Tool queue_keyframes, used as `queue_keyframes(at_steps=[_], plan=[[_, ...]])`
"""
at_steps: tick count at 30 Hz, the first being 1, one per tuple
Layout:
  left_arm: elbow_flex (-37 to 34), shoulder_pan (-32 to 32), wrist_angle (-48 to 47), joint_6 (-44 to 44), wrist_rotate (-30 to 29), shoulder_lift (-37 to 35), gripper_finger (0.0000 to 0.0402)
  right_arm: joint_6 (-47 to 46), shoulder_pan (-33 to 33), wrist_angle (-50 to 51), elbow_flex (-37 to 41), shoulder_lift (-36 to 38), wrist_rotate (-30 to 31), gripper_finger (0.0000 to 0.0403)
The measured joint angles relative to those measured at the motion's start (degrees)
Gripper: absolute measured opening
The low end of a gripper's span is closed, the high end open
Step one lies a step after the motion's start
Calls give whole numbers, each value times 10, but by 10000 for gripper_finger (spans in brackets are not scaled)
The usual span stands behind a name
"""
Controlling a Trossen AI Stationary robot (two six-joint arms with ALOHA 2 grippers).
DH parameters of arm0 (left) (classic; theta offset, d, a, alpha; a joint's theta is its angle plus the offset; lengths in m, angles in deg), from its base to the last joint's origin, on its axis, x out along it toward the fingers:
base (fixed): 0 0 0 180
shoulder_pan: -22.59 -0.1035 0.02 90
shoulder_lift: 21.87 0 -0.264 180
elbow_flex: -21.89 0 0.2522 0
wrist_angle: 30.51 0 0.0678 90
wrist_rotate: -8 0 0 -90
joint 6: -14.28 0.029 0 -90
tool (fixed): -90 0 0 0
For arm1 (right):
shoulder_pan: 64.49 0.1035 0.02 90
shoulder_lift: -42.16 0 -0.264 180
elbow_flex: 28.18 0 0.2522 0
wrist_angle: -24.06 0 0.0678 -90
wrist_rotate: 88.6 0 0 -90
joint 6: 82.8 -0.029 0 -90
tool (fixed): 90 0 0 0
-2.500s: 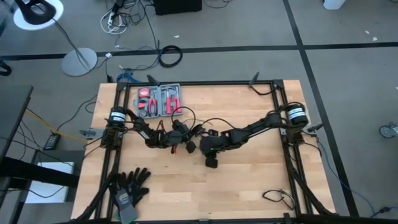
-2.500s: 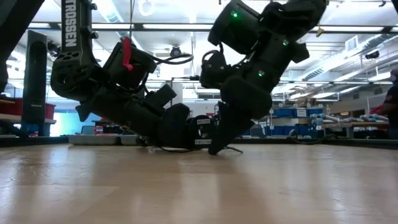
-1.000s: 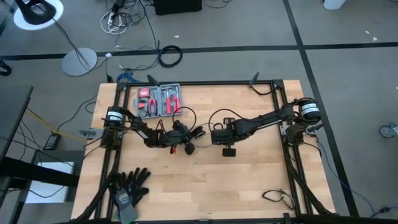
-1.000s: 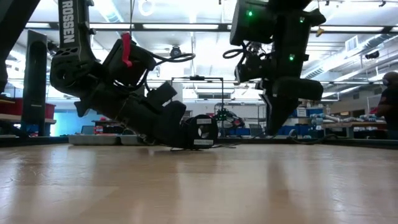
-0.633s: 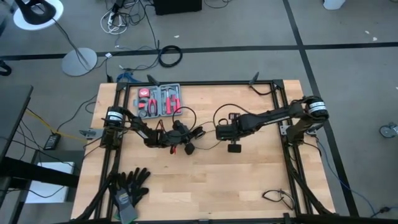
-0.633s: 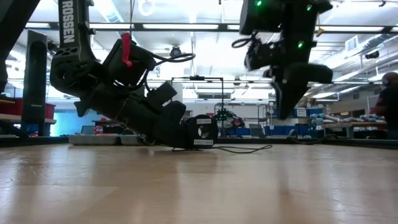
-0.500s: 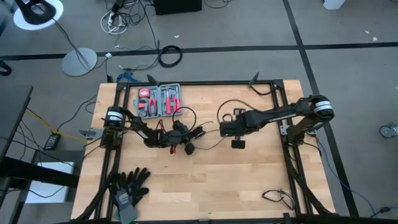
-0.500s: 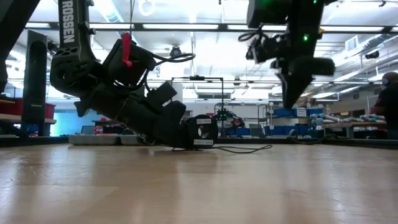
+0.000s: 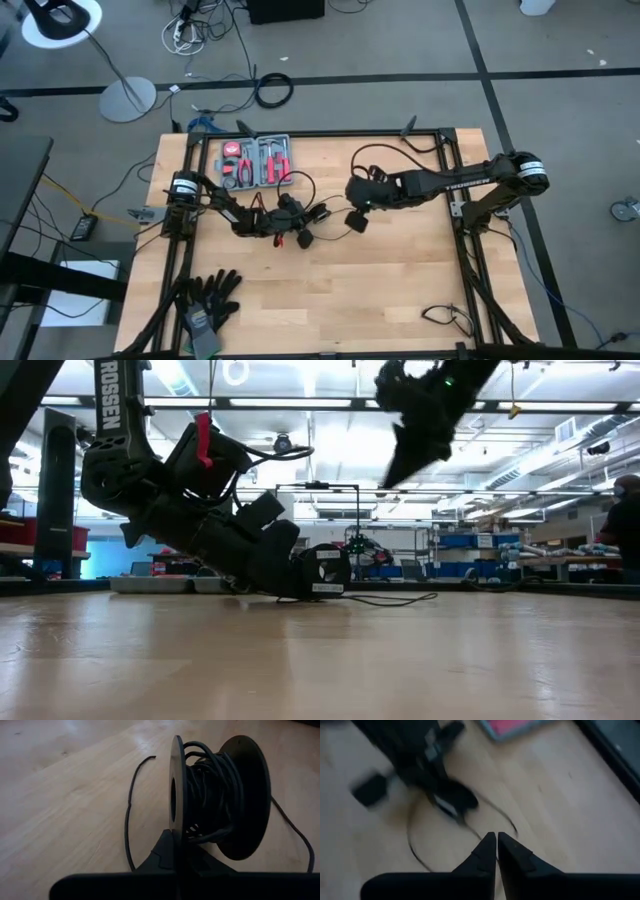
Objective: Coil cords
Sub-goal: Coil the black wire onto the spool
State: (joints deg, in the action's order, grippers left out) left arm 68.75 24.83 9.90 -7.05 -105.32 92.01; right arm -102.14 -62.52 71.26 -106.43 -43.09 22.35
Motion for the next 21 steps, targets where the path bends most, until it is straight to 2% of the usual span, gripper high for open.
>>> queue_keyframes(at_steps=[12,21], plan=[[0,0,0,-3,1,0,0,0,0,-248,0,0,-1,20],[0,0,0,-4,1,0,0,-1,0,-384,0,0,-1,20]])
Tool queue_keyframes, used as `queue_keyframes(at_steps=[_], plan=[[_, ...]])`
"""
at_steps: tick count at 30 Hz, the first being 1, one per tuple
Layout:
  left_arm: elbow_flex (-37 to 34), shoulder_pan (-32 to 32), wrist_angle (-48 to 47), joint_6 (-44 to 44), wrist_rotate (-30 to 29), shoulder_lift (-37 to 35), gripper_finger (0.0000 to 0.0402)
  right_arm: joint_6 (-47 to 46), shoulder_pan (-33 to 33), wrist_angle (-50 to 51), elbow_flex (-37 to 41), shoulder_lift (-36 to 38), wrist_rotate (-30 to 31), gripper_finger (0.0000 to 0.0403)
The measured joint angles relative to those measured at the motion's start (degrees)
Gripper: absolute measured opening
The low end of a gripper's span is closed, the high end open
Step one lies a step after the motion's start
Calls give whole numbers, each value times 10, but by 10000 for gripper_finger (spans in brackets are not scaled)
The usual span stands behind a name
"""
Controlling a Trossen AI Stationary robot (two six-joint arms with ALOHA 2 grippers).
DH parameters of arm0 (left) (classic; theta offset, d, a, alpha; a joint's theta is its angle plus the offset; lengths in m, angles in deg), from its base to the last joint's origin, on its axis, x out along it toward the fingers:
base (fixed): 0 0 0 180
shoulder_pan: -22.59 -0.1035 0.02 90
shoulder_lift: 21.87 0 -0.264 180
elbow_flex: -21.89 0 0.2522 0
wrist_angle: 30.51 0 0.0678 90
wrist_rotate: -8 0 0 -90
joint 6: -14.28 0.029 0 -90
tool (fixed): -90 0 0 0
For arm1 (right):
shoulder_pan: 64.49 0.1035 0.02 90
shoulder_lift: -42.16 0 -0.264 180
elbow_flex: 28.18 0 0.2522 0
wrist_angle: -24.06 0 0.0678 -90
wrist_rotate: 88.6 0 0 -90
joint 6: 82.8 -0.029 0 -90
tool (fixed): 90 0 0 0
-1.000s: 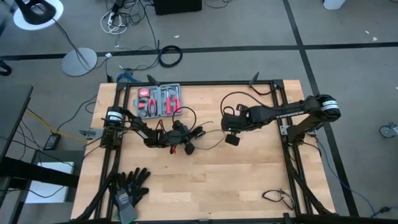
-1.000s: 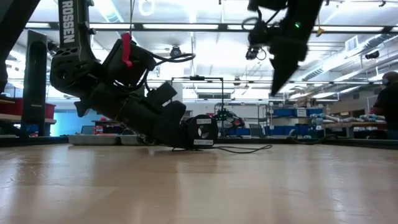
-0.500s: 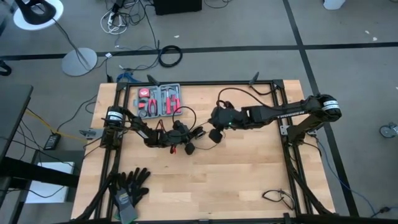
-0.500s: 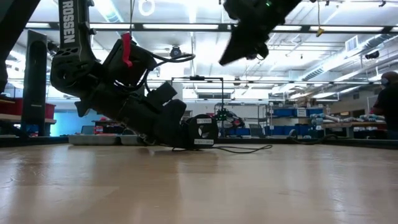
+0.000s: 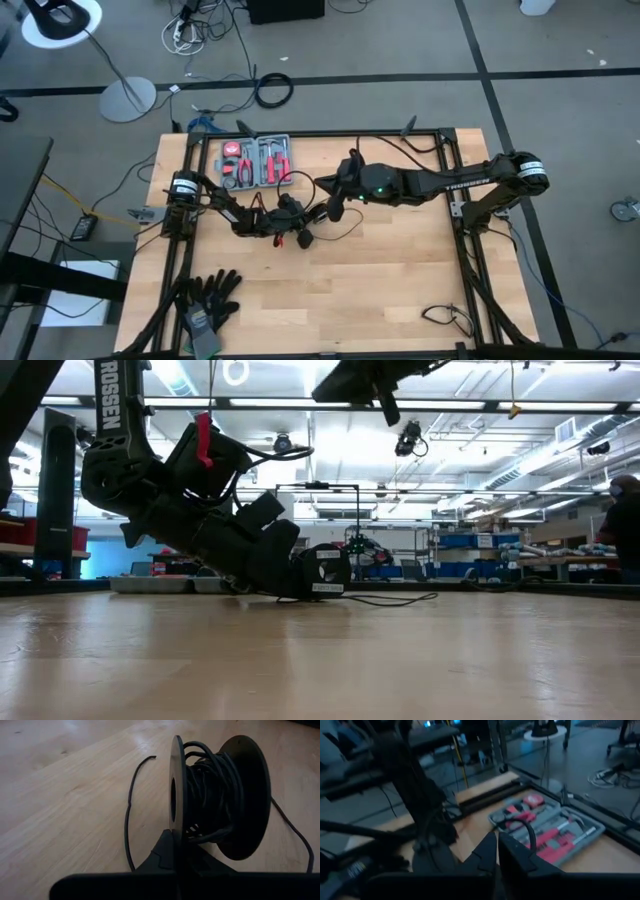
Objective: Coil cords
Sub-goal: Coil the black wire onto the spool
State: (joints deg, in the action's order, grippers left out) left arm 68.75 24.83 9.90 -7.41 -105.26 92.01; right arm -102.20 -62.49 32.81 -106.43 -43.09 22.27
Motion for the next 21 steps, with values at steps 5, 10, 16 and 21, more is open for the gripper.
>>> queue_keyframes(at_steps=[5,10,16,21], plan=[[0,0,0,0,0,0,0,0,0,-43,0,0,0,17],[0,0,0,-1,0,0,0,0,0,-57,0,0,0,17],[0,0,0,-1,0,0,0,0,0,-57,0,0,0,20],[0,0,1,0,0,0,0,0,0,-57,0,0,0,16]])
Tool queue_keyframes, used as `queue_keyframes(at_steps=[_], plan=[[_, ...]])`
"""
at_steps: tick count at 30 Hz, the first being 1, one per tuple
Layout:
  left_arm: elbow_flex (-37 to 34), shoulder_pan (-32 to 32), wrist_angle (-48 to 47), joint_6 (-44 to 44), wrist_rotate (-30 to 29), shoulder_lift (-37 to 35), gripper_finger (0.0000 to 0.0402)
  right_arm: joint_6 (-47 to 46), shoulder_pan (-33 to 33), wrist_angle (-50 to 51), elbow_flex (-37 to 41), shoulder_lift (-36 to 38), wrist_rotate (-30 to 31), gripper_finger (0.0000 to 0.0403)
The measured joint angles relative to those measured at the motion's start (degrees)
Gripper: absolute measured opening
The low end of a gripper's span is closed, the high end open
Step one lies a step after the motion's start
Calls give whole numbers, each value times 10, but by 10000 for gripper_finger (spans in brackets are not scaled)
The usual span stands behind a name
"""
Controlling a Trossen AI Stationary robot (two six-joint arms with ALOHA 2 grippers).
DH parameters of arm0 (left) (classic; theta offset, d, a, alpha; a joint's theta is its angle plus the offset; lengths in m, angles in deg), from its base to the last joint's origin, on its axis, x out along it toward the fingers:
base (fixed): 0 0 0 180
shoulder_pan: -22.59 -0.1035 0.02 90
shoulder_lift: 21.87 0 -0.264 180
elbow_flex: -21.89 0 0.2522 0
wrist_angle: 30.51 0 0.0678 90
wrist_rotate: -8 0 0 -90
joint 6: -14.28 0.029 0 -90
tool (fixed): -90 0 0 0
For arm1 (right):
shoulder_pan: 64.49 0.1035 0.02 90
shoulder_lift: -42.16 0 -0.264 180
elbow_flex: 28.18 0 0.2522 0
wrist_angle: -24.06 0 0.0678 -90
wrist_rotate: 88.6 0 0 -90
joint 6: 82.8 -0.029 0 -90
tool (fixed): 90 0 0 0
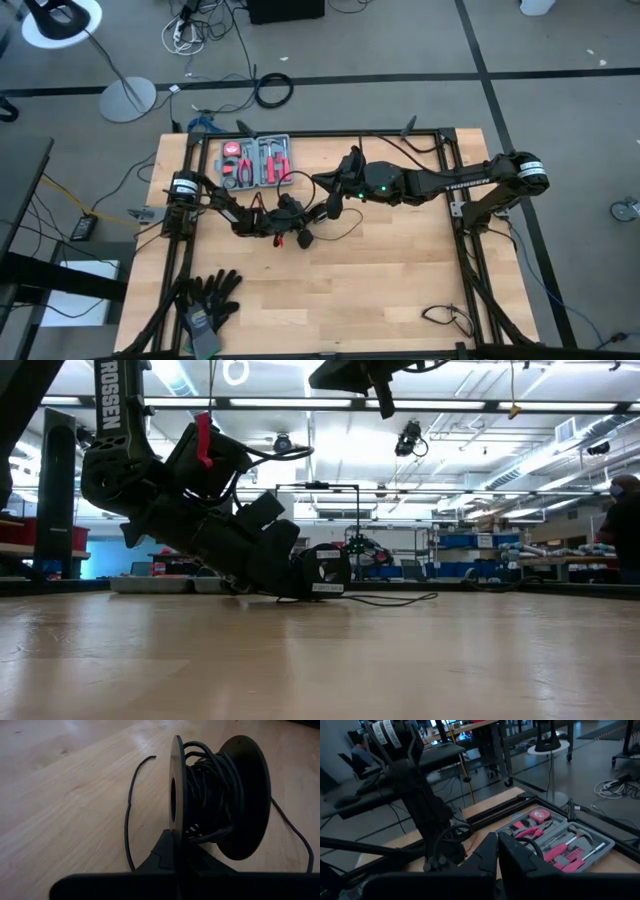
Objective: Coil cords
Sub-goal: Coil the black wire onto the spool
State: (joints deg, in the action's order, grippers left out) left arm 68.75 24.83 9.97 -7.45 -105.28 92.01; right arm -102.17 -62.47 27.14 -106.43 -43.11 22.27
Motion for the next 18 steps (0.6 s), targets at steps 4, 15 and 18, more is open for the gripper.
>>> queue_keyframes(at_steps=[4,15,18], plan=[[0,0,1,3,0,0,0,0,0,0,0,0,0,17],[0,0,2,4,0,0,0,-41,3,151,0,0,-9,13],[0,0,2,5,0,0,0,-131,3,277,0,-7,-10,4]])
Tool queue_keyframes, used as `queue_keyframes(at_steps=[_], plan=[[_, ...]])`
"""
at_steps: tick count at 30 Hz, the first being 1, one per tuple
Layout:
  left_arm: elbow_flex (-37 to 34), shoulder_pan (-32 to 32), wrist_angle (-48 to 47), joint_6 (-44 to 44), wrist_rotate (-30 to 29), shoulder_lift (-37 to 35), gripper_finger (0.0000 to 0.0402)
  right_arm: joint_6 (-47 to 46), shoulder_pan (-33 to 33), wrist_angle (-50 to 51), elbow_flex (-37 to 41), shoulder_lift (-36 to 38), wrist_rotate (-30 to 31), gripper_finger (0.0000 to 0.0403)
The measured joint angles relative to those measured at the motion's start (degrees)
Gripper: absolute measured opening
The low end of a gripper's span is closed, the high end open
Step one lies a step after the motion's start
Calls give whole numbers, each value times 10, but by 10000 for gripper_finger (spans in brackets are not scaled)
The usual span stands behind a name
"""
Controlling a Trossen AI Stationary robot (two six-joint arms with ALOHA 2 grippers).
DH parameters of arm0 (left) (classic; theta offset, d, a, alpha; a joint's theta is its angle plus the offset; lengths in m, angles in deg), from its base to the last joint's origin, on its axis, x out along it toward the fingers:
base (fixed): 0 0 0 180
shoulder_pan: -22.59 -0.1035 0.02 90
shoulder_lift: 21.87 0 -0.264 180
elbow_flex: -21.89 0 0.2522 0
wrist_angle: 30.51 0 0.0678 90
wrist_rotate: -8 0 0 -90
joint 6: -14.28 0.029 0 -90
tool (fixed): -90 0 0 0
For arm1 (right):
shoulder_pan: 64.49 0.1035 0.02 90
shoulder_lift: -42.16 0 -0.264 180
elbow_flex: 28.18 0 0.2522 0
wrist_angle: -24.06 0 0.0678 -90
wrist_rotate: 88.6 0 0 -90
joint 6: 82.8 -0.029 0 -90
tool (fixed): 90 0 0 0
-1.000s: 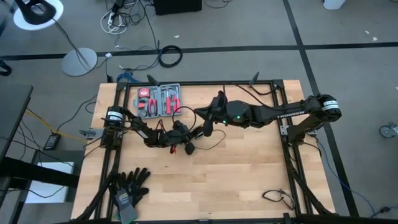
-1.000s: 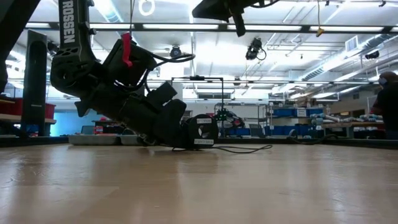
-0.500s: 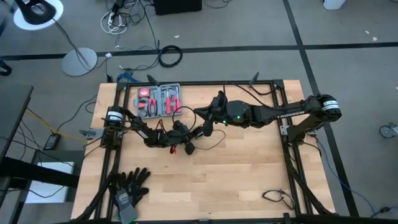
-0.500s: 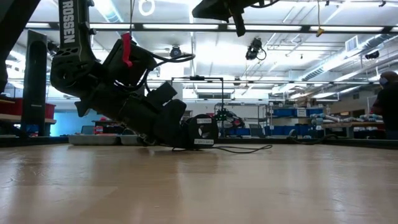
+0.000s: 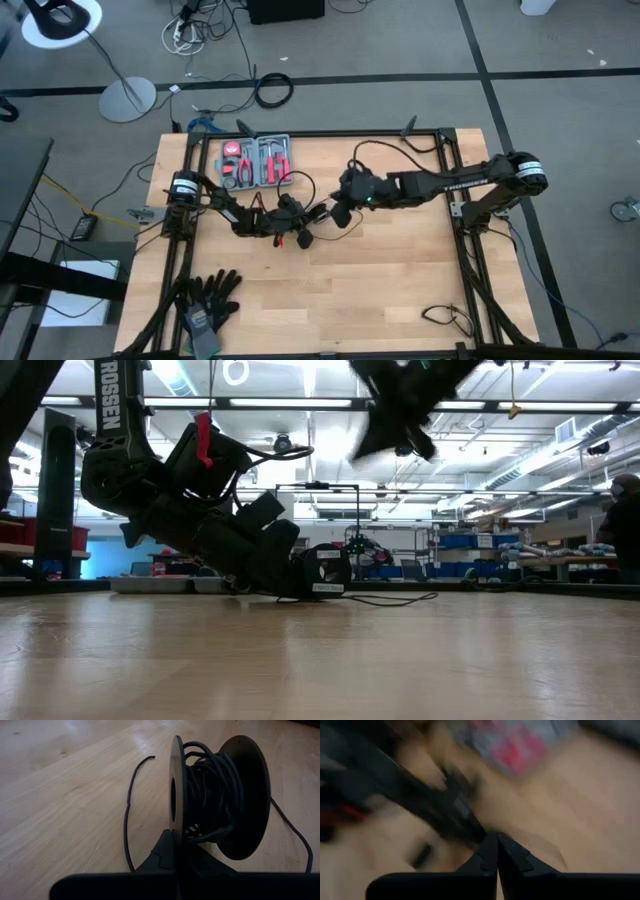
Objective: Coil cords
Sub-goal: Coil the black wire onto the spool
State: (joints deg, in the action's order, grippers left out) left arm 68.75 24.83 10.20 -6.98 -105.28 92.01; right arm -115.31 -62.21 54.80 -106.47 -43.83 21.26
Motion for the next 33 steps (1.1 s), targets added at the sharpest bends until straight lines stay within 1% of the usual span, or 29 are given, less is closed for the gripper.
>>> queue_keyframes(at_steps=[2,4,6,7,10,14,20,26,33], plan=[[0,0,0,0,0,0,0,-63,0,79,8,-6,6,3],[0,0,1,1,0,0,0,-108,4,110,22,-19,21,7],[0,0,3,2,-1,0,0,-127,9,139,42,-32,30,12],[0,0,3,2,-1,0,0,-128,10,133,52,-41,27,14],[0,0,12,3,-3,1,0,-101,14,123,77,-73,11,18],[0,0,13,15,-5,1,0,-91,14,131,83,-112,-4,20],[1,0,10,16,-7,1,0,-84,13,126,83,-125,-1,29],[1,0,8,16,-8,1,0,-80,-6,117,83,-124,1,69],[1,0,8,16,-9,1,0,-1,-28,76,86,-123,1,123]])
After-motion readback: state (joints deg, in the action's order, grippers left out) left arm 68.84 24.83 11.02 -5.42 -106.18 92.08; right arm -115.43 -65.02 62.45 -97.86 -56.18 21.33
